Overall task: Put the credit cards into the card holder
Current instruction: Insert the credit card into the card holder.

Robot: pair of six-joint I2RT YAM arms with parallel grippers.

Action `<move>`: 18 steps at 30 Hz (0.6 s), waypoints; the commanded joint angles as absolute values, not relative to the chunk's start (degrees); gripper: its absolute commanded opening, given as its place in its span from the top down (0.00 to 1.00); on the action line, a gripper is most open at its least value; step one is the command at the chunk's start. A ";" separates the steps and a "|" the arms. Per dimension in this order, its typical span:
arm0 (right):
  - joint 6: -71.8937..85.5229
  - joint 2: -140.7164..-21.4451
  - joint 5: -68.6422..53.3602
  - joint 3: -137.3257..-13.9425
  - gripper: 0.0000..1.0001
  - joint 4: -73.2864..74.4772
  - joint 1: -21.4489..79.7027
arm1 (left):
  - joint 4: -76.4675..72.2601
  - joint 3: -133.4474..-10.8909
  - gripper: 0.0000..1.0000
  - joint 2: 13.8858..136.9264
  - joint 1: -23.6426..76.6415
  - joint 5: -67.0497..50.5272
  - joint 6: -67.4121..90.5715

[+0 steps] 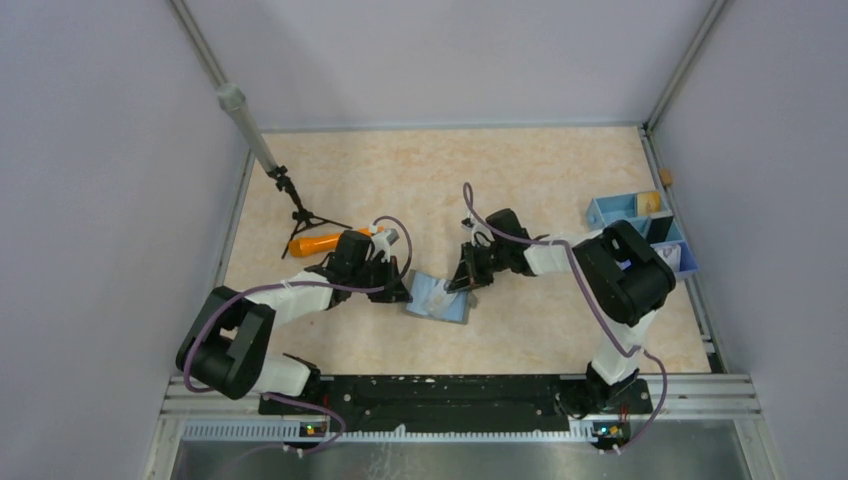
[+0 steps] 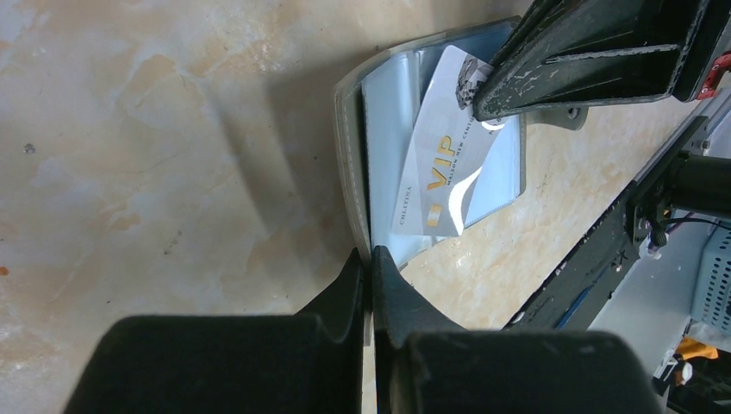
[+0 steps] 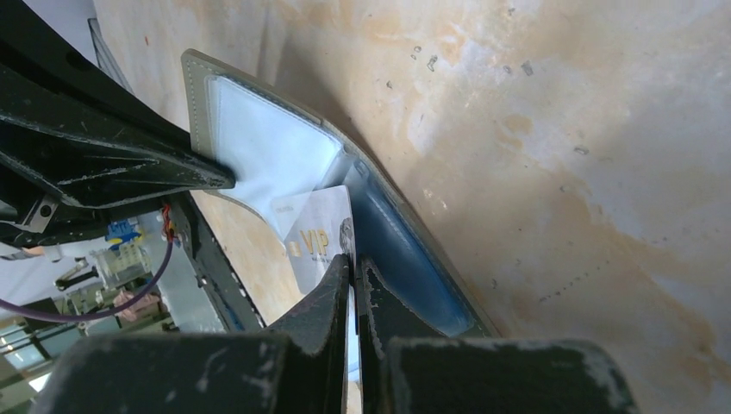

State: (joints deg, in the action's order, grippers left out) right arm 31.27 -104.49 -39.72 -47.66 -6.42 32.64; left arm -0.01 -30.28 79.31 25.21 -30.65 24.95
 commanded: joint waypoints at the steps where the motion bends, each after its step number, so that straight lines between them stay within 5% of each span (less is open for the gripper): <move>1: 27.50 -107.61 -36.64 -49.36 1.00 -2.32 33.84 | -2.50 -31.66 1.00 80.17 25.31 -33.46 23.49; 14: 24.35 -113.72 -36.39 -55.25 1.00 5.95 33.84 | -3.63 -32.39 1.00 81.92 25.31 -35.25 23.06; 18: 23.86 -114.63 -35.17 -56.42 1.00 8.43 33.84 | -3.60 -32.67 0.92 82.95 25.31 -35.08 23.44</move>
